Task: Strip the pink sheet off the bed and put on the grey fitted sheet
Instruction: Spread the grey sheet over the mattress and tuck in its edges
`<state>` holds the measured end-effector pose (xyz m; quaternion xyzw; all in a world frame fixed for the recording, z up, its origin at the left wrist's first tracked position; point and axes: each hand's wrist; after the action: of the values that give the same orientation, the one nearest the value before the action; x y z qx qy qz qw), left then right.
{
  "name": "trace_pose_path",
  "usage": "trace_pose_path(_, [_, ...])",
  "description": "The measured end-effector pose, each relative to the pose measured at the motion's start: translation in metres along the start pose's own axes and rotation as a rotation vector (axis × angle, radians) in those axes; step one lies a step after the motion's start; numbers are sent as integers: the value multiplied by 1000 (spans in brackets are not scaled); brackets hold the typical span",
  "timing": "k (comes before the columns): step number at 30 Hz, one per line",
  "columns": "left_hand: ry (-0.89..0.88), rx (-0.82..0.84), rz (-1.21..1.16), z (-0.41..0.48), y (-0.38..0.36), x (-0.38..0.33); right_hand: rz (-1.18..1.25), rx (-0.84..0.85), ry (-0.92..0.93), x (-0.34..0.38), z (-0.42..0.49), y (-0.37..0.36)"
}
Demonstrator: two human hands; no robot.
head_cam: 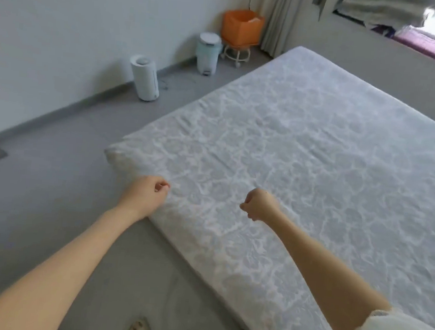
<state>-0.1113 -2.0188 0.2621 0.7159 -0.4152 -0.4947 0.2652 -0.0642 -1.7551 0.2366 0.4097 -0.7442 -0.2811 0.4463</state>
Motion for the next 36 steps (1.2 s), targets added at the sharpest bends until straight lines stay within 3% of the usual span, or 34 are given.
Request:
trace_pose_path(6, [-44, -174, 18, 92, 177, 55, 49, -86, 84, 156, 84, 39])
trace_pose_path(15, [-153, -217, -15, 276, 330, 69, 70, -161, 103, 298, 273, 96])
trace_pose_path(26, [-263, -172, 40, 515, 485, 83, 28, -185, 69, 461, 508, 154])
trace_pose_path(31, [-401, -131, 84, 633, 532, 58, 131, -327, -21, 499, 580, 179])
trace_pose_path(36, [-578, 41, 67, 728, 547, -15, 206, -495, -172, 501, 609, 205])
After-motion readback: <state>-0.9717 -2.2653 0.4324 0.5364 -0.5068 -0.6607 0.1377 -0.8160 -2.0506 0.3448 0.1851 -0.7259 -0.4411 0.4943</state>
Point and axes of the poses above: each hand's wrist, its own z-axis towards the middle knuckle, its own y-axis out of the back of the hand, x = y × z, and after that the axes turned 15 degrees about y, right-handed
